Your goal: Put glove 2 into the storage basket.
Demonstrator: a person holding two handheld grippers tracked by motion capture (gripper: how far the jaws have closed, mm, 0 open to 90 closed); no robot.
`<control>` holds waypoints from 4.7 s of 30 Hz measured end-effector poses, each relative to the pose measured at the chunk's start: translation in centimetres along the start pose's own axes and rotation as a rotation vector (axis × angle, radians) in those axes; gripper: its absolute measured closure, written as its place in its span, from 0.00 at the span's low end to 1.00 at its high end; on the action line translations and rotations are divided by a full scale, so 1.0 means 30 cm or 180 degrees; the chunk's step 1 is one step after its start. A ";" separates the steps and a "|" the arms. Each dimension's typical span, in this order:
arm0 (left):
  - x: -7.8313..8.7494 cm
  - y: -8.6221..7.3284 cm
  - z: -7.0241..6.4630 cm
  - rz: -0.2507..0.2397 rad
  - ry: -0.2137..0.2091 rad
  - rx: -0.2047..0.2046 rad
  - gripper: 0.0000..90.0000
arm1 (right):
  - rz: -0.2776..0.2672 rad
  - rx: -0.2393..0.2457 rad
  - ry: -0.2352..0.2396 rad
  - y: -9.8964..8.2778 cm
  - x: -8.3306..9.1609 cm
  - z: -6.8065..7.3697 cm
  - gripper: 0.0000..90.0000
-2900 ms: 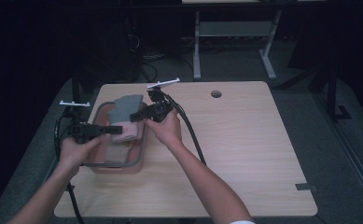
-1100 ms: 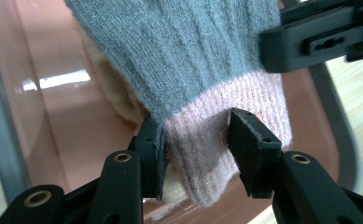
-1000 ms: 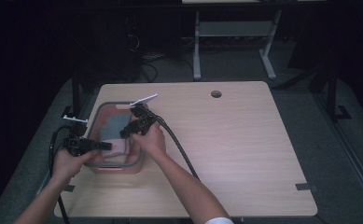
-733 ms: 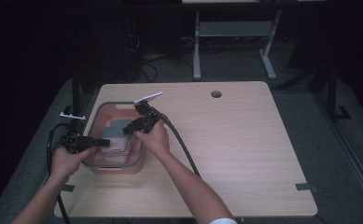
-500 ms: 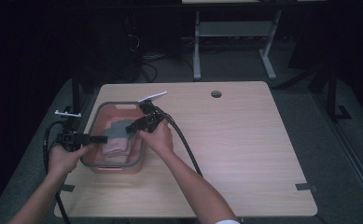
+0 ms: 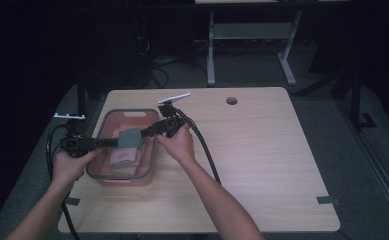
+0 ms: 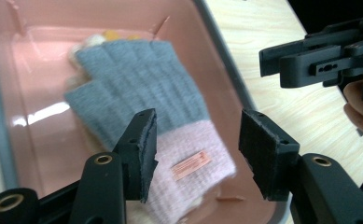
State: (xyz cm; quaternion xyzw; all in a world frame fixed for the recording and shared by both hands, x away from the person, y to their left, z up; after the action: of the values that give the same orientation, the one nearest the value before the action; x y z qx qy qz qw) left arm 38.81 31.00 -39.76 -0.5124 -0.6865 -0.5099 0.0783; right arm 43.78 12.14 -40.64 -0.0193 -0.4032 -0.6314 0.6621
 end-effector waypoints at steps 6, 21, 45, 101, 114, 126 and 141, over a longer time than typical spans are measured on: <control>-0.015 0.007 -0.037 -0.0023 -0.0107 -0.0019 0.48 | -0.0071 -0.0015 0.0049 -0.004 0.045 -0.004 0.62; -0.081 0.031 -0.142 -0.0015 -0.0285 -0.0174 0.44 | -0.0260 -0.0085 0.0002 -0.010 0.185 -0.068 0.58; -0.151 0.043 -0.237 0.0064 -0.0459 -0.0304 0.41 | -0.0480 -0.0269 -0.0054 -0.056 0.345 -0.156 0.55; -0.402 0.003 -0.541 0.0287 -0.0920 -0.0654 0.32 | -0.0833 -0.0744 -0.0192 -0.269 0.681 -0.433 0.52; -0.432 -0.039 -0.591 0.0312 -0.1021 -0.0730 0.32 | -0.0880 -0.0831 -0.0260 -0.332 0.747 -0.481 0.52; -0.470 -0.082 -0.639 0.0331 -0.1094 -0.0830 0.32 | -0.0887 -0.0906 -0.0258 -0.385 0.774 -0.518 0.51; -0.523 -0.146 -0.655 0.0304 -0.1148 -0.0837 0.31 | -0.0921 -0.1035 -0.0268 -0.478 0.808 -0.577 0.50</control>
State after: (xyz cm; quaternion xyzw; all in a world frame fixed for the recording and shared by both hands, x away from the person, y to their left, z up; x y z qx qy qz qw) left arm 34.47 6.07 -43.18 -0.6330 -0.5920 -0.4909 -0.0890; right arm 37.43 -19.90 -45.72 -0.0940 -0.3220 -0.7752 0.5353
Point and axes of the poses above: each handheld gripper's, and its own axes: x roughly backward along the jaws, y roughly out of its top, z roughly to its left, the point moved 7 cm from there along -x, roughly forward along the jaws, and after that the axes turned 3 degrees about -x, right-handed, at the moved point
